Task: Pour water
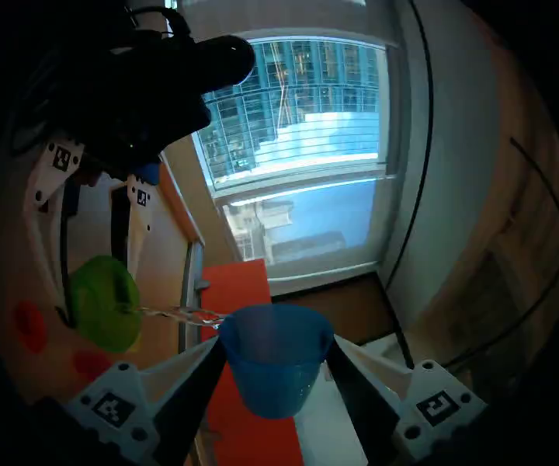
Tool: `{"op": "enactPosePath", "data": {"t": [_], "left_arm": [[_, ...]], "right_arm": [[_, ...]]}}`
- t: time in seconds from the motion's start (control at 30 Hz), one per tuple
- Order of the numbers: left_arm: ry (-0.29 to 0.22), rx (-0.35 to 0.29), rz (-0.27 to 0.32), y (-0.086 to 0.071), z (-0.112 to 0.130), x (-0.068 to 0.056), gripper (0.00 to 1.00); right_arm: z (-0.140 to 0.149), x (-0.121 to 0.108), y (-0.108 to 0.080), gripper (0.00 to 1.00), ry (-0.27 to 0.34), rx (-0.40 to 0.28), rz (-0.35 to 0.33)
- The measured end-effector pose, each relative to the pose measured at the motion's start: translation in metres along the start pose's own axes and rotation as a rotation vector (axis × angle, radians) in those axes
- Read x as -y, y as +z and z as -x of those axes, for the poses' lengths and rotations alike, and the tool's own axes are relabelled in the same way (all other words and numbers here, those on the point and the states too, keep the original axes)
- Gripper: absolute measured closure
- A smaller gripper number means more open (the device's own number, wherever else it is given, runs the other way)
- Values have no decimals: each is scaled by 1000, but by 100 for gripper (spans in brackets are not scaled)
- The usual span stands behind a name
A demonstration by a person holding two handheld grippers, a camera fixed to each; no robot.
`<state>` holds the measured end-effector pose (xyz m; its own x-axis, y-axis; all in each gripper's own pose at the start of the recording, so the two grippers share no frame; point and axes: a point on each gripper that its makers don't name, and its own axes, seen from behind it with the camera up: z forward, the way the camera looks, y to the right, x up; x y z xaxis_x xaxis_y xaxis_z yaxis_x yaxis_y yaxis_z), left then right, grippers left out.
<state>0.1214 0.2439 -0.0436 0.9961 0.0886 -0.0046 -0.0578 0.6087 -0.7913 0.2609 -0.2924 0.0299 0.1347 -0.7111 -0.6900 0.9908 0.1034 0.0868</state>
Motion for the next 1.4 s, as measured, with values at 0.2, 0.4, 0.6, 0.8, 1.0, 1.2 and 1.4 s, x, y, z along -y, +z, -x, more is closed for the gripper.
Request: {"op": "enactPosePath", "data": {"t": [0.2,0.4,0.6,0.8,1.0,1.2,1.4], "left_arm": [[-1,1,2,0,1,-1,15],[0,3,3,1,2,-1,15],[-2,1,2,2,2,1,15],[-2,0,1,2,1,1,15],[-4,-2,0,3,0,2,15],[-9,-4,-3,3,1,4,15],[-9,-5,-3,3,0,2,15]], "right_arm": [[0,-2,0,11,-24,0,2],[-3,-5,1,11,-50,-1,8],[-3,-8,2,11,-74,-1,14],[-6,-9,2,11,-104,-4,19],[-7,-10,1,11,-137,-2,21],[-10,-11,2,11,-176,-4,23],[-17,-11,3,11,-209,-12,25]]}}
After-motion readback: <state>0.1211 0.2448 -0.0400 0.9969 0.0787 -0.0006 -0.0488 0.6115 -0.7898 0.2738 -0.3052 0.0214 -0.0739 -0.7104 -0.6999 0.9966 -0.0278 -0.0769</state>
